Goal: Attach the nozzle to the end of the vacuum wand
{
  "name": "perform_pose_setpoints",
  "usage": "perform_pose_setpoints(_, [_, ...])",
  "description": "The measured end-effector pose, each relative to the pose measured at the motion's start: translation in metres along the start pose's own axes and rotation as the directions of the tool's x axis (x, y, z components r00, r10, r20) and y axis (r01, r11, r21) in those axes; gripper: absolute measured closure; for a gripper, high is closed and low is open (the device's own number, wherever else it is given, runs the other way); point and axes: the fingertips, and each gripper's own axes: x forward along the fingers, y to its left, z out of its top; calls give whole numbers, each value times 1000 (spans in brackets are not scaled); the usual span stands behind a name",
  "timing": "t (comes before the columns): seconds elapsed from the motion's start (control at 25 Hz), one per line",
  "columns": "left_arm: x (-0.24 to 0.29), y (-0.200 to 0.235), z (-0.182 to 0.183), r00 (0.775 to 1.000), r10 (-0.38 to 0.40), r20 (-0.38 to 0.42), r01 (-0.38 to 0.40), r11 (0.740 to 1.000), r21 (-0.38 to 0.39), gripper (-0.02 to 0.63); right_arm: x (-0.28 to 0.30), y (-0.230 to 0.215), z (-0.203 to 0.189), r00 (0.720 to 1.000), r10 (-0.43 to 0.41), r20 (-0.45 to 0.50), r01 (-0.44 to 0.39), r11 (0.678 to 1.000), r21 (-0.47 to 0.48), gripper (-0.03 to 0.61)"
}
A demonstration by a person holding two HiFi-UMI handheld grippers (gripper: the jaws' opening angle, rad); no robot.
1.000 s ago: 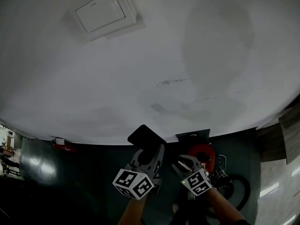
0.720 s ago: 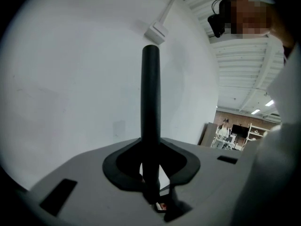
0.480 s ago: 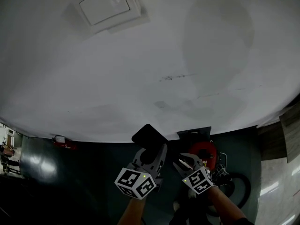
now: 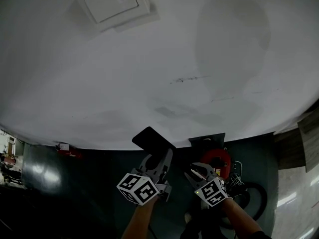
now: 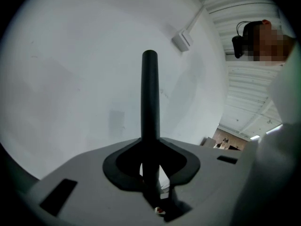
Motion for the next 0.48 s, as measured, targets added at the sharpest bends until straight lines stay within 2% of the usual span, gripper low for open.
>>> perform_pose_setpoints(0.16, [-2, -4, -3, 1000, -6, 0, 6, 1000, 25, 532, 0, 0, 0, 1000, 1, -7, -1, 1000, -7, 423])
perform_pose_setpoints(0.4, [5, -1, -1, 999, -23, -30, 23, 1000, 3, 532, 0, 2, 1, 1000, 8, -6, -8, 1000, -30, 423])
perform_pose_setpoints(0.48, [10, -3, -3, 999, -25, -47, 26, 999, 24, 532, 0, 5, 1, 1000, 14, -4, -14, 999, -30, 423])
